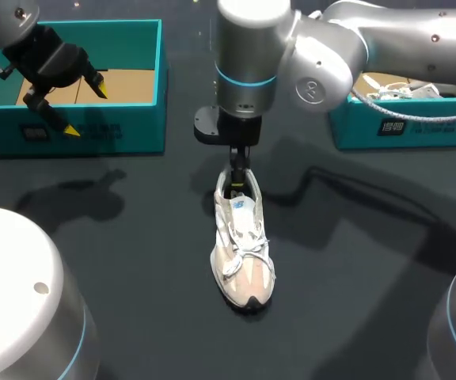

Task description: Take the shoe out of the shoebox, open the shoe tongue, remove and reinsert the insole, then place the shoe into the shoebox

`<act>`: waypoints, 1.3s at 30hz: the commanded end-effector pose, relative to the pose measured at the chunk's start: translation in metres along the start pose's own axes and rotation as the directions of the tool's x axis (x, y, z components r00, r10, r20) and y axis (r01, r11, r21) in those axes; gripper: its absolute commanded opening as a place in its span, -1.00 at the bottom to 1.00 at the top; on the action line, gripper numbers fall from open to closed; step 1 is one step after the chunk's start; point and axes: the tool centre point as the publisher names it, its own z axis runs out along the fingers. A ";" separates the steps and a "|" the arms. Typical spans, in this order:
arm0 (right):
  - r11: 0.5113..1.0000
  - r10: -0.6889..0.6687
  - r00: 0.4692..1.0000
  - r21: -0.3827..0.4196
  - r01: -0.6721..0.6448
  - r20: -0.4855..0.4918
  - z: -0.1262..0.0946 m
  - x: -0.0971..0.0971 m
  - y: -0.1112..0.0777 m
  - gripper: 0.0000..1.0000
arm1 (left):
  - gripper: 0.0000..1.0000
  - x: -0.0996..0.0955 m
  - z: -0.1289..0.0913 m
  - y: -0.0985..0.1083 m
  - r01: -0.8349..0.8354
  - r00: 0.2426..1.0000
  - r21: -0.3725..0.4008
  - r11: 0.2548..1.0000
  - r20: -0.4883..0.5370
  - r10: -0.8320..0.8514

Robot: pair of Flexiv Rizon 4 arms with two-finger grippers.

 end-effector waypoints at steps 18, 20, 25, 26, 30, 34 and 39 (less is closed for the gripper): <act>1.000 -0.025 0.998 -0.011 0.025 -0.053 0.024 0.001 0.005 -0.11 | 1.00 0.000 0.000 0.000 -0.001 1.000 -0.002 1.000 -0.002 0.001; 1.000 -0.027 0.998 -0.012 0.026 -0.057 0.025 0.002 0.006 -0.27 | 1.00 0.000 0.000 0.000 -0.001 1.000 -0.002 1.000 -0.002 0.001; 0.999 -0.036 0.997 -0.015 0.035 -0.066 0.024 0.008 0.005 -1.00 | 1.00 0.000 0.000 0.000 -0.001 1.000 -0.002 1.000 -0.002 0.001; 0.999 -0.036 0.997 -0.014 0.035 -0.066 0.022 0.008 0.005 -1.00 | 1.00 0.000 0.000 0.000 -0.001 1.000 -0.002 1.000 -0.002 0.001; 1.000 -0.020 0.998 0.005 0.021 -0.062 0.013 0.011 0.002 -1.00 | 1.00 0.000 0.000 0.000 -0.001 1.000 -0.002 1.000 -0.002 0.001; 1.000 0.001 0.999 0.026 0.000 -0.051 -0.012 0.014 -0.005 -1.00 | 1.00 0.000 0.000 0.000 -0.001 1.000 -0.002 1.000 -0.002 0.001; 0.999 0.025 1.000 0.047 -0.024 -0.019 -0.063 0.009 -0.018 -1.00 | 1.00 0.000 0.000 0.000 -0.001 1.000 -0.002 1.000 -0.002 0.001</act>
